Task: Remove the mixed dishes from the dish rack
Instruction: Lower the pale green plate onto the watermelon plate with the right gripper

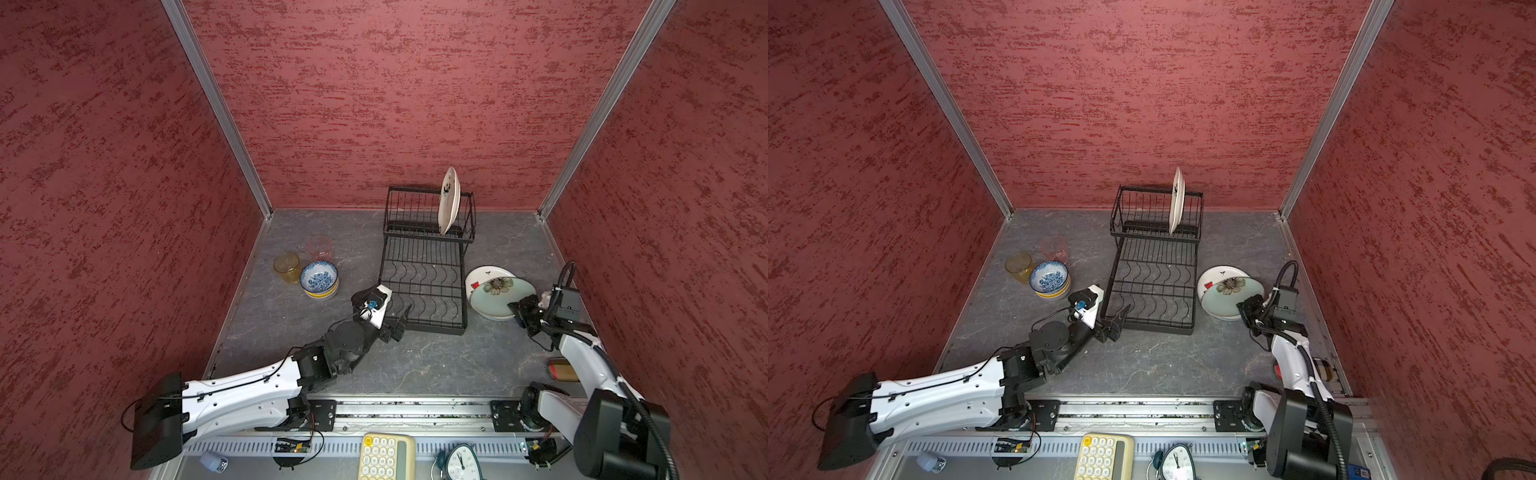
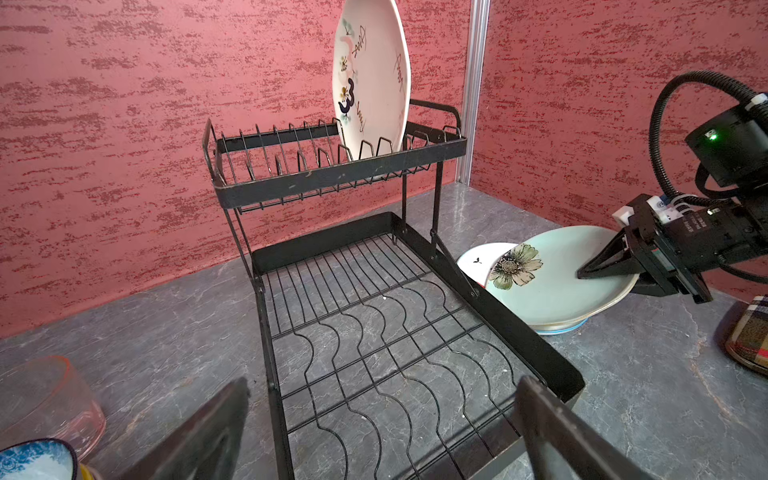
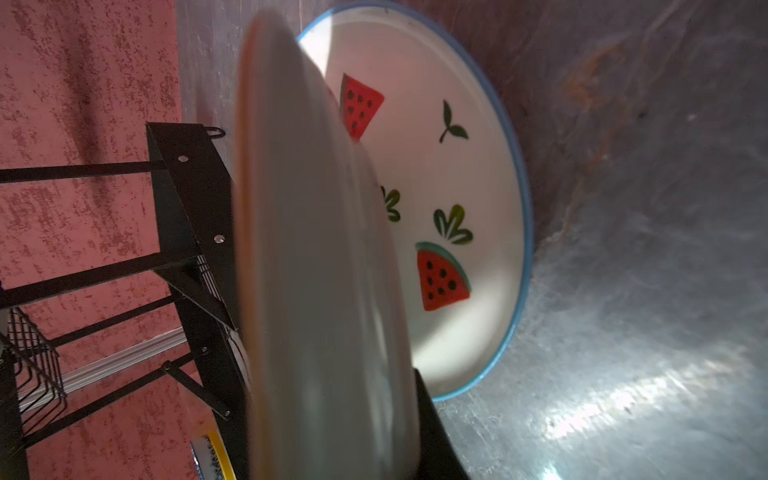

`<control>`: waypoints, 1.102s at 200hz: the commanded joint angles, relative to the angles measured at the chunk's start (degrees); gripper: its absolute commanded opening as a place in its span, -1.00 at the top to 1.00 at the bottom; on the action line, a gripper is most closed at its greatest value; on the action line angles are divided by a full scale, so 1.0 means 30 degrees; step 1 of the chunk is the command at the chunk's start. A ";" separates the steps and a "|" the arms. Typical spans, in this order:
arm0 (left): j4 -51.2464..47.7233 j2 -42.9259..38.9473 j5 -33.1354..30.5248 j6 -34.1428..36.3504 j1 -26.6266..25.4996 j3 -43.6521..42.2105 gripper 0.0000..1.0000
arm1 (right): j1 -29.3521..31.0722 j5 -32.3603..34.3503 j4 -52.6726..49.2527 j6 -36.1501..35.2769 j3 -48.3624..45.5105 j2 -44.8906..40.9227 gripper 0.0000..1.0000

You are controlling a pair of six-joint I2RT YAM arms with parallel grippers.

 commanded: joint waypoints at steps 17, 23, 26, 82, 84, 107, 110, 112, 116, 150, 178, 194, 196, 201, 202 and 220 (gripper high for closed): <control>0.0032 0.0200 -0.0110 -0.0109 0.0150 -0.0016 -0.99 | -0.0119 -0.0450 0.2581 -0.0200 0.0192 0.0310 1.00; 0.0029 0.0224 -0.0127 -0.0120 0.0133 -0.0012 -0.99 | -0.0116 -0.0451 0.2598 -0.0191 0.0162 0.0445 1.00; 0.0055 0.0239 -0.0132 -0.0113 0.0150 -0.0014 -0.99 | -0.0109 -0.0441 0.2583 -0.0214 0.0149 0.0495 1.00; -0.0045 0.0231 -0.0723 -0.0192 0.0230 -0.0025 -0.99 | -0.0115 0.0044 0.1169 -0.1587 0.0447 0.2082 0.28; -0.0033 0.0241 -0.0734 -0.0217 0.0244 -0.0022 -0.99 | -0.0119 0.0084 0.1137 -0.1615 0.0412 0.2101 0.25; -0.0059 0.0243 -0.0667 -0.0369 0.0343 -0.0038 -0.99 | -0.0115 0.0441 0.1187 -0.1681 0.0164 0.2117 0.02; -0.0065 0.0271 -0.0643 -0.0371 0.0352 -0.0043 -0.99 | -0.0098 0.0429 0.1264 -0.1689 0.0123 0.2099 0.00; -0.0060 0.0265 -0.0626 -0.0386 0.0355 -0.0055 -0.99 | -0.0100 0.0422 0.1278 -0.1640 0.0104 0.2091 -0.02; -0.0064 0.0280 -0.0611 -0.0400 0.0380 -0.0045 -0.99 | -0.0097 0.0411 0.1386 -0.1620 0.0064 0.2088 -0.05; -0.0090 0.0349 -0.0570 -0.0464 0.0435 -0.0018 -0.99 | -0.0119 0.0506 0.1299 -0.1669 0.0229 0.2336 -0.34; -0.0130 0.0348 -0.0559 -0.0470 0.0511 -0.0012 -0.99 | -0.0115 0.0826 0.0841 -0.1957 0.0577 0.2469 -0.50; -0.0146 0.0355 -0.0523 -0.0491 0.0505 -0.0011 -0.99 | -0.0103 0.1207 0.0441 -0.2136 0.0830 0.2454 -0.57; -0.0168 0.0345 -0.0522 -0.0504 0.0518 -0.0011 -0.99 | -0.0116 0.1276 0.0376 -0.2140 0.0867 0.2443 -0.58; -0.0172 0.0364 -0.0548 -0.0531 0.0525 0.0010 -0.99 | -0.0112 0.1458 0.0233 -0.2208 0.0955 0.2425 -0.60; -0.0174 0.0367 -0.0550 -0.0524 0.0533 0.0015 -0.99 | -0.0116 0.1506 0.0206 -0.2233 0.0976 0.2418 -0.60; -0.0286 0.0304 -0.0524 -0.0519 0.0522 0.0048 -1.00 | -0.0115 0.2180 -0.0294 -0.2398 0.1225 0.2167 -0.67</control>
